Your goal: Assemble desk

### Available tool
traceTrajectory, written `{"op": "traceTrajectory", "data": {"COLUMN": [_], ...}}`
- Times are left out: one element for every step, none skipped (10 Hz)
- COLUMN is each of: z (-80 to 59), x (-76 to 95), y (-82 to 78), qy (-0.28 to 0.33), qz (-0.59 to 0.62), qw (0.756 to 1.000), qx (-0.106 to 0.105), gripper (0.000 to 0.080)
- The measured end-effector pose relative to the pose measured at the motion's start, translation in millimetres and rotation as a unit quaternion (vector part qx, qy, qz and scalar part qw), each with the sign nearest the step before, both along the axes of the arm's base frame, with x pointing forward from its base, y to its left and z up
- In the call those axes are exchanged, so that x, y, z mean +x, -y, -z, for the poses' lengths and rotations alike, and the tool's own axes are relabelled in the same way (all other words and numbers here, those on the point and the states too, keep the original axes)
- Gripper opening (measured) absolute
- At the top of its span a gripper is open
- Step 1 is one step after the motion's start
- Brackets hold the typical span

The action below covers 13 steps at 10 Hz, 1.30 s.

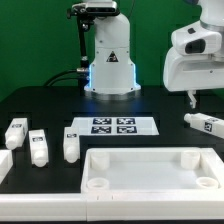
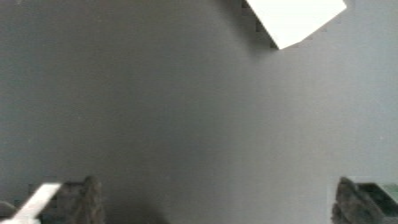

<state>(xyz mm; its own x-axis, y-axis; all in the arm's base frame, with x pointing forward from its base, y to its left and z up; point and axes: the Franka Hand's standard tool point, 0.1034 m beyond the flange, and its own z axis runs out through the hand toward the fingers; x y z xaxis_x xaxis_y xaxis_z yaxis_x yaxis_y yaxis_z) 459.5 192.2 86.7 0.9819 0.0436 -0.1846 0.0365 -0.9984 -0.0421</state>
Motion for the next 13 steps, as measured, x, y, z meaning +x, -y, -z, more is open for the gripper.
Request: {"op": "traceTrajectory", "data": {"z": [0.3, -1.8, -6.6, -5.9, -4.7, -4.6, -2.4, 5.8, 13.9, 25.1, 31.8, 30.2, 30.6], "x": [-14.1, -23.8, -26.9, -26.4, -26.7, -26.7, -25.2, -32.6, -42.5, -55.1, -67.3, -64.7, -64.9], "y": [-14.8, -21.2, -24.9, -23.8, -23.1, -23.2, -26.8, -36.3, -38.0, -40.5, -42.1, -41.7, -41.4], "qy": [0.016, 0.02, 0.023, 0.022, 0.021, 0.021, 0.036, 0.069, 0.083, 0.095, 0.096, 0.094, 0.094], "qz": [-0.047, -0.065, -0.035, -0.04, -0.039, -0.039, -0.052, -0.094, -0.137, -0.147, -0.148, -0.149, -0.149], "qw": [0.999, 0.998, 0.999, 0.999, 0.999, 0.999, 0.998, 0.993, 0.987, 0.984, 0.984, 0.984, 0.984], "qx": [-0.008, -0.012, -0.017, -0.016, -0.016, -0.016, -0.013, -0.003, 0.007, 0.014, 0.015, 0.014, 0.014], "gripper": [0.0649, 0.0649, 0.0649, 0.0649, 0.0649, 0.0649, 0.0649, 0.0649, 0.0649, 0.0649, 0.0649, 0.0649, 0.0649]}}
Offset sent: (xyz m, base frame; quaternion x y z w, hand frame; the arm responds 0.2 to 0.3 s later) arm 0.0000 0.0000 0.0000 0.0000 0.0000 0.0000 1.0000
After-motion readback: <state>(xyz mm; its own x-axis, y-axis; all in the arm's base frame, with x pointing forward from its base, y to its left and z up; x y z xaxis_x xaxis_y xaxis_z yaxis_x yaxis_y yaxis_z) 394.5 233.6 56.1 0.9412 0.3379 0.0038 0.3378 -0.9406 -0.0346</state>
